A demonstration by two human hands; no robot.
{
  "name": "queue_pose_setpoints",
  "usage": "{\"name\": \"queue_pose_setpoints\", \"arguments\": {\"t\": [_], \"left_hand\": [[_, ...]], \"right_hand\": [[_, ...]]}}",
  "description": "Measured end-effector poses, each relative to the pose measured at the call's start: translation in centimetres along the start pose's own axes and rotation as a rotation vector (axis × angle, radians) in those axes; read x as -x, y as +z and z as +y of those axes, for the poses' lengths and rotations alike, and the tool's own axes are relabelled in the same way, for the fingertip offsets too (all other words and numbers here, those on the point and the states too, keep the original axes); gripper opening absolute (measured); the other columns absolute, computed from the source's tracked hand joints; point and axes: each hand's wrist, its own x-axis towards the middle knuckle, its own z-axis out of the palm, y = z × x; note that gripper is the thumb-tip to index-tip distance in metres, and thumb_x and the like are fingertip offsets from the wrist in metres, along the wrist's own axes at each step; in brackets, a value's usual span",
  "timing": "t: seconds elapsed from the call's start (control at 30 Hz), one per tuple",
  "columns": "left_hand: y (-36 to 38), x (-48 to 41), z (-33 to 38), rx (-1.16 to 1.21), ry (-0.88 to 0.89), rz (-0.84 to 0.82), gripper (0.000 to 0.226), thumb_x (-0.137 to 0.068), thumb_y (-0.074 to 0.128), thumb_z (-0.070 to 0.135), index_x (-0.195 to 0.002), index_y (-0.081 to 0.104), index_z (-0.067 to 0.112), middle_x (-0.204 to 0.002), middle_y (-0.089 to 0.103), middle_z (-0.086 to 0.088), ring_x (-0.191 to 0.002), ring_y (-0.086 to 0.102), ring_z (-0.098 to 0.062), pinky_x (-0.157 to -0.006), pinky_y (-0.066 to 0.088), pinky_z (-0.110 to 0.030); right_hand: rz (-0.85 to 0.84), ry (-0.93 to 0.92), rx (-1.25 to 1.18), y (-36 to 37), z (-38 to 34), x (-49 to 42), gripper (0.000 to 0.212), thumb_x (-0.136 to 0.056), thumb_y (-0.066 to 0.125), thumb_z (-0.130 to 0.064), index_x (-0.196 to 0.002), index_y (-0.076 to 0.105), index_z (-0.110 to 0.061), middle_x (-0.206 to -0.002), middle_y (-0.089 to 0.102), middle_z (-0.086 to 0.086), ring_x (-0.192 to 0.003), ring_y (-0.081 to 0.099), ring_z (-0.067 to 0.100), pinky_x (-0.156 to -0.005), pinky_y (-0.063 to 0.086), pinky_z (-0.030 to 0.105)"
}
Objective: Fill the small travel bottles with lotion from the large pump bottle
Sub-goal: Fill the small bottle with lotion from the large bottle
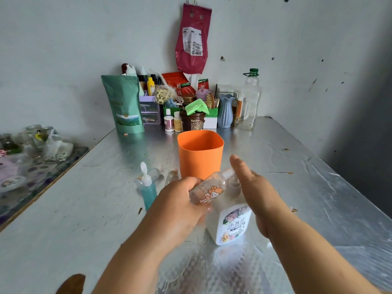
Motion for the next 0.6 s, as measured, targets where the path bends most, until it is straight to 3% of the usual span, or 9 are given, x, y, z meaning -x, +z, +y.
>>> {"name": "queue_pose_setpoints", "arguments": {"t": [0.13, 0.3, 0.43, 0.53, 0.6], "left_hand": [[0.1, -0.2, -0.5, 0.009, -0.002, -0.008, 0.035, -0.076, 0.080, 0.019, -0.104, 0.067, 0.035, -0.096, 0.073, 0.017, -0.092, 0.069, -0.005, -0.087, 0.055, -0.042], [0.4, -0.4, -0.9, -0.004, -0.016, -0.007, 0.038, -0.074, 0.081, 0.018, -0.105, 0.067, 0.034, -0.095, 0.073, 0.017, -0.091, 0.069, -0.007, -0.086, 0.055, -0.042], [0.2, -0.3, -0.6, -0.004, -0.026, -0.004, 0.035, -0.075, 0.080, 0.018, -0.103, 0.067, 0.035, -0.094, 0.073, 0.015, -0.089, 0.070, -0.008, -0.085, 0.056, -0.044], [0.0, -0.1, -0.1, -0.008, -0.021, 0.002, 0.033, -0.076, 0.079, 0.017, -0.103, 0.068, 0.032, -0.093, 0.074, 0.012, -0.089, 0.070, -0.010, -0.085, 0.055, -0.045], [0.0, 0.0, 0.0, -0.012, -0.017, 0.003, 0.032, -0.077, 0.079, 0.016, -0.104, 0.068, 0.030, -0.094, 0.073, 0.012, -0.089, 0.069, -0.008, -0.085, 0.056, -0.043]], "right_hand": [[0.012, -0.015, 0.022, -0.1, 0.6, -0.4, 0.059, -0.086, 0.045, -0.067, -0.098, 0.064, -0.011, -0.093, 0.070, 0.008, -0.088, 0.066, 0.023, -0.068, 0.045, 0.031], [0.023, -0.052, 0.053, 0.4, 1.6, -0.6, 0.058, -0.088, 0.041, -0.069, -0.100, 0.060, -0.015, -0.097, 0.069, 0.009, -0.095, 0.065, 0.027, -0.087, 0.049, 0.041], [-0.048, 0.023, 0.085, -0.1, 0.9, -0.7, 0.080, -0.070, 0.043, -0.085, -0.103, 0.065, -0.015, -0.100, 0.071, 0.009, -0.097, 0.066, 0.027, -0.095, 0.047, 0.044], [-0.116, 0.069, 0.074, -0.5, -0.1, -0.4, 0.076, -0.079, 0.043, -0.076, -0.100, 0.070, -0.008, -0.095, 0.074, 0.013, -0.092, 0.070, 0.030, -0.090, 0.051, 0.040], [-0.116, 0.063, 0.048, -0.6, -0.4, -0.1, 0.069, -0.086, 0.043, -0.069, -0.099, 0.070, -0.006, -0.095, 0.074, 0.015, -0.092, 0.070, 0.029, -0.078, 0.052, 0.034]]}}
